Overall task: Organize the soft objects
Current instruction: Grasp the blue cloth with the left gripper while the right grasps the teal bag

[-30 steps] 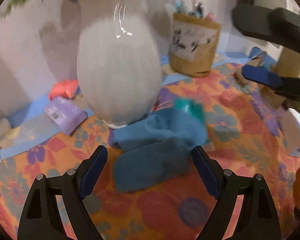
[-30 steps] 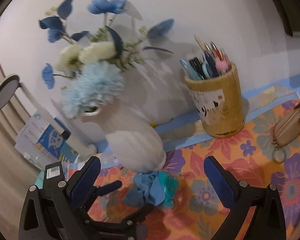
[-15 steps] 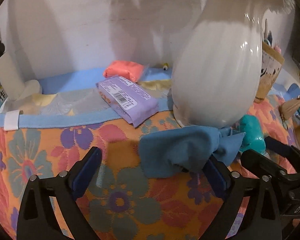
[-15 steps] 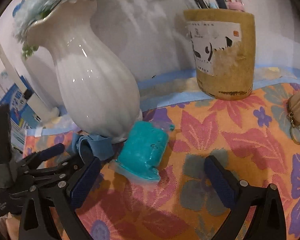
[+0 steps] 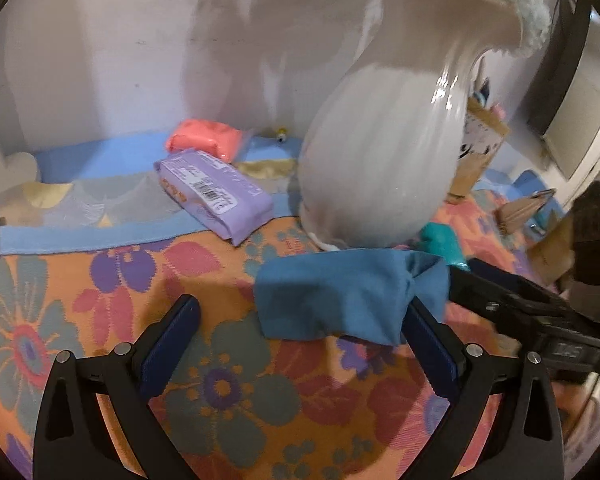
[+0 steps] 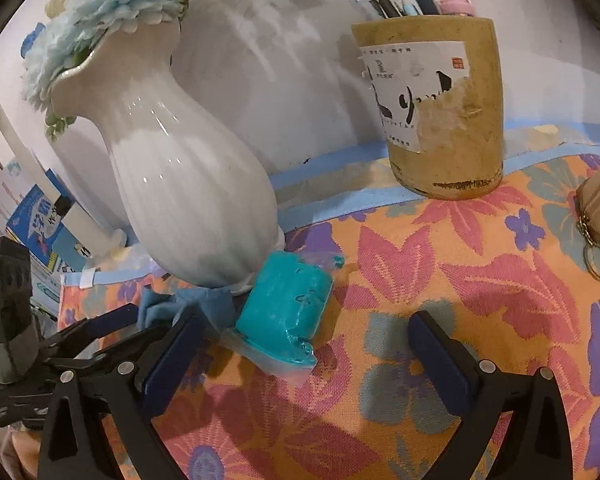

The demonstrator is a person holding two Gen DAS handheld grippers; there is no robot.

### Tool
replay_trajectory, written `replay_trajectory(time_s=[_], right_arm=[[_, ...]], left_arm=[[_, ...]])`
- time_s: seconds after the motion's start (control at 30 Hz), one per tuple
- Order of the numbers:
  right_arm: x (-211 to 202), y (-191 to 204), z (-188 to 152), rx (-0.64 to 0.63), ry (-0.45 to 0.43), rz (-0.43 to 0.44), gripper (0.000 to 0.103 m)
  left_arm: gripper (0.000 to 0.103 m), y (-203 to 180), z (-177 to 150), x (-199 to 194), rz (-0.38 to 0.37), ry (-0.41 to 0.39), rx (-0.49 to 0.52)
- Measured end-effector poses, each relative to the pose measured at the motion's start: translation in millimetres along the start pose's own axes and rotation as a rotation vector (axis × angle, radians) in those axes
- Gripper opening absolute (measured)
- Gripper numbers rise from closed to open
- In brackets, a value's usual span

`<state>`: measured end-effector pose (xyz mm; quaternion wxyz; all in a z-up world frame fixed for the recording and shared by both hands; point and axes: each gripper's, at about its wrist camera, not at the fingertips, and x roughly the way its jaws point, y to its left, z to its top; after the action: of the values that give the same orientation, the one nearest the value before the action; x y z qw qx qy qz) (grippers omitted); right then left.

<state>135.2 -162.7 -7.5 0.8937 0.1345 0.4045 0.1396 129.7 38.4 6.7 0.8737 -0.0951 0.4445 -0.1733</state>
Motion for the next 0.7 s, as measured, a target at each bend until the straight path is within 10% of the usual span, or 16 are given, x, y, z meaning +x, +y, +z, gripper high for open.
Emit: replay_trajectory(time_s=[0.4,0.43,0.5,0.7], right_arm=[[3,7,3,-0.039,0.002,-0.158,0.067],[3,7,3,-0.040,0.001,-0.165,0.062],[3,10,3,-0.053,0.001,-0.169,0.054],[5,21,3,-0.099,-0.009,-0.132,0.030]], left_arm=[[0.095,-30,3,17,0.071,0.012,0.098],[0.089,-32,3,17,0.068,0.010,0.108],[0.041,-41,1,17,0.043,0.005,0.155],[0.017,-50,-1,15,0.026,-0.023,0.184]])
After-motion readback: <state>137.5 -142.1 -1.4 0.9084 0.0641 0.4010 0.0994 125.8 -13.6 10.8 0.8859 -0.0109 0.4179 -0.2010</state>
